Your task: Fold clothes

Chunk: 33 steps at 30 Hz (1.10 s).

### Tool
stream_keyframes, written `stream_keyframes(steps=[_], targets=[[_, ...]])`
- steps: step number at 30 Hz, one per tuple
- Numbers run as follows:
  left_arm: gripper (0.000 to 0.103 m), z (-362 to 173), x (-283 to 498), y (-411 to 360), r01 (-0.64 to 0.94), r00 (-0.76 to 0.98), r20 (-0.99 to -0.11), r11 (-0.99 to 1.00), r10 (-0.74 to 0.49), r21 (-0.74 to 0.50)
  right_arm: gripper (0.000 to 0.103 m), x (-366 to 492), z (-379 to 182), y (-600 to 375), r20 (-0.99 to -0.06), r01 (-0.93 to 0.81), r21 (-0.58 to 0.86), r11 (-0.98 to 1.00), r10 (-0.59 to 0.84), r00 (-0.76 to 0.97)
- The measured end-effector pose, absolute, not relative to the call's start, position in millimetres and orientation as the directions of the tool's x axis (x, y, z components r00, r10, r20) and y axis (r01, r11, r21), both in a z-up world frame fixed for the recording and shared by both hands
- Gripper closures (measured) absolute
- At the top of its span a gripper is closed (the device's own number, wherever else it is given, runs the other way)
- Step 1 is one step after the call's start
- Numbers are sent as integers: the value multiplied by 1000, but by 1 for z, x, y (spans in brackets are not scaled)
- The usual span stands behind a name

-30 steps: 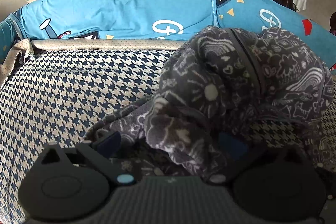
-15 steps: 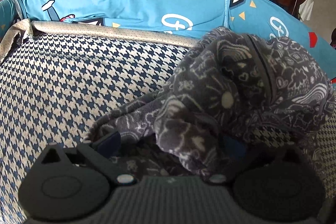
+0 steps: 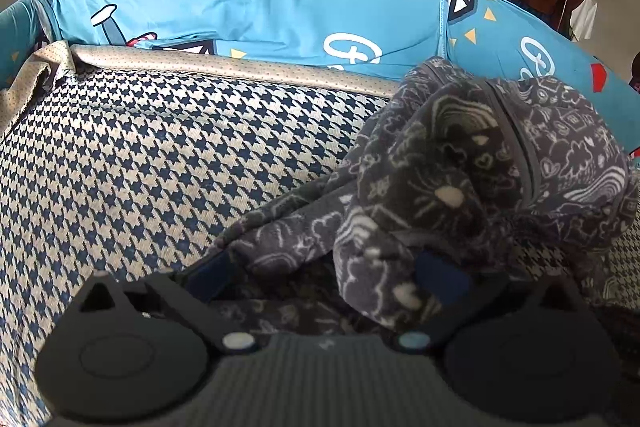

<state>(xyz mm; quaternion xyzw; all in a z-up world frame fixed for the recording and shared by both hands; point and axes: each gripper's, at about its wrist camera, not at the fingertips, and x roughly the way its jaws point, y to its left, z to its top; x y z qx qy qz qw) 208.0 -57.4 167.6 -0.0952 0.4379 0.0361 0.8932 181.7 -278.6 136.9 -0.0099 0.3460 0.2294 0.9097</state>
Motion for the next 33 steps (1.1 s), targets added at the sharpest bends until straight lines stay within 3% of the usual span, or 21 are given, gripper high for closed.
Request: stream_keyframes(steps=[14, 26, 28, 30, 33], targets=[[0, 169, 200, -38, -208, 606, -792, 976, 74, -68, 91, 131, 178, -307, -567, -468, 135, 873, 455, 687], [0, 150, 200, -29, -233, 545, -826, 972, 146, 18, 90, 107, 154, -316, -666, -402, 109, 909, 367, 649], [0, 148, 201, -26, -241, 537, -830, 970, 152, 22, 88, 107, 151, -317, -673, -392, 100, 914, 352, 650], [0, 146, 201, -22, -250, 527, -837, 968, 149, 15, 73, 106, 158, -320, -641, -393, 113, 912, 370, 673], [0, 142, 202, -16, -265, 509, -851, 964, 129, -13, 63, 103, 166, -323, -593, -407, 138, 903, 405, 696]])
